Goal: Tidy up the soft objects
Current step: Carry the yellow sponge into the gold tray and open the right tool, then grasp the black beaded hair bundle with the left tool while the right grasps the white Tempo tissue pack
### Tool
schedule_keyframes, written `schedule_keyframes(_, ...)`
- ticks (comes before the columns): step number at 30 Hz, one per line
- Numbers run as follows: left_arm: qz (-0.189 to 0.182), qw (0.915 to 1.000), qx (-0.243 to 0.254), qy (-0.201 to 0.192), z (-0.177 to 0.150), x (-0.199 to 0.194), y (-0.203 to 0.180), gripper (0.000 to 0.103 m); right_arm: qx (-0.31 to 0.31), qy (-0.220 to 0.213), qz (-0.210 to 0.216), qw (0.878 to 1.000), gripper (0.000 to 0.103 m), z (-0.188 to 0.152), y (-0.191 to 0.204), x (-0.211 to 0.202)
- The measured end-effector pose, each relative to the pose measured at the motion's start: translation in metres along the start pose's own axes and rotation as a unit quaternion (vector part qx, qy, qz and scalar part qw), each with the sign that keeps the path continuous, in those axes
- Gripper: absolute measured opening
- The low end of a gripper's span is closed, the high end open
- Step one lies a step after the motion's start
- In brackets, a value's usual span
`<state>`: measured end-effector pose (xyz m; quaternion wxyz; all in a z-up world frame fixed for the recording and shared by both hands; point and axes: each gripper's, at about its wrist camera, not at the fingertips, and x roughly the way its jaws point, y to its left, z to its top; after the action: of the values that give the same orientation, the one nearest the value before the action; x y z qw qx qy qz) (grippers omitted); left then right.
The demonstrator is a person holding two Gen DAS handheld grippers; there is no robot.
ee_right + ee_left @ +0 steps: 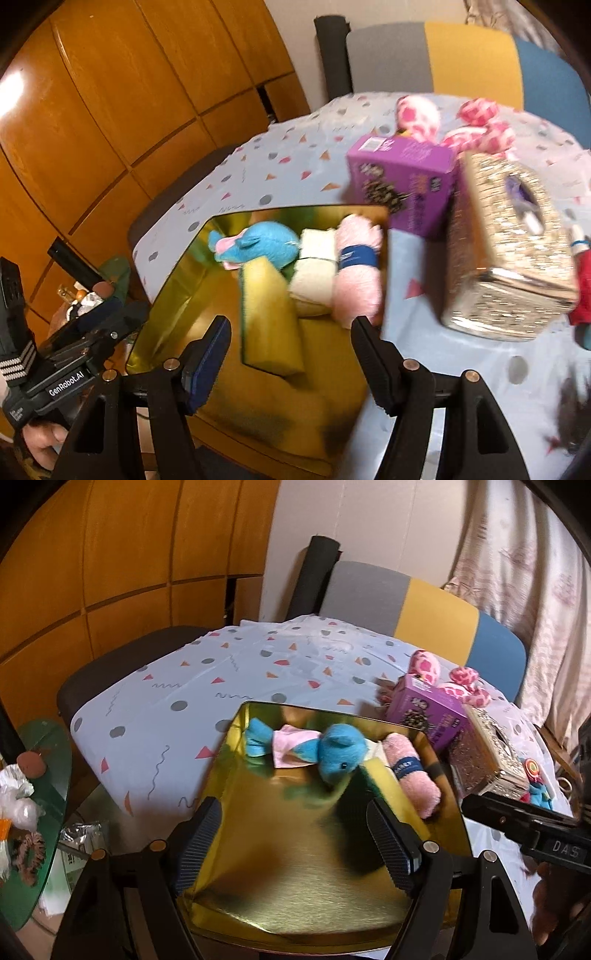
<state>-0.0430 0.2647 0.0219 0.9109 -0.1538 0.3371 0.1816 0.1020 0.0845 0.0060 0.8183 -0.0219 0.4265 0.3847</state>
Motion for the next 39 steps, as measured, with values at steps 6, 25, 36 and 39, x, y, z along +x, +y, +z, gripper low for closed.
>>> schedule_keyframes(6,-0.012,0.9997,0.021,-0.002,-0.002,-0.006,-0.016,0.081,0.014,-0.028,-0.029,0.999,0.069,-0.007,-0.027,-0.032)
schedule_keyframes(25,-0.064,0.9912,0.116,-0.002,-0.006,-0.015,-0.092,0.082,0.174,-0.112,-0.194,0.959,0.069,-0.043,-0.196,-0.149)
schedule_keyframes(36,-0.107,0.9747,0.196,0.008,-0.017,-0.015,-0.161,0.082,0.377,-0.228,-0.293,0.848,0.069,-0.098,-0.304,-0.223)
schedule_keyframes(39,-0.131,0.9674,0.216,0.021,-0.023,-0.011,-0.183,0.082,0.425,-0.263,-0.284,0.818,0.069,-0.115,-0.316,-0.241)
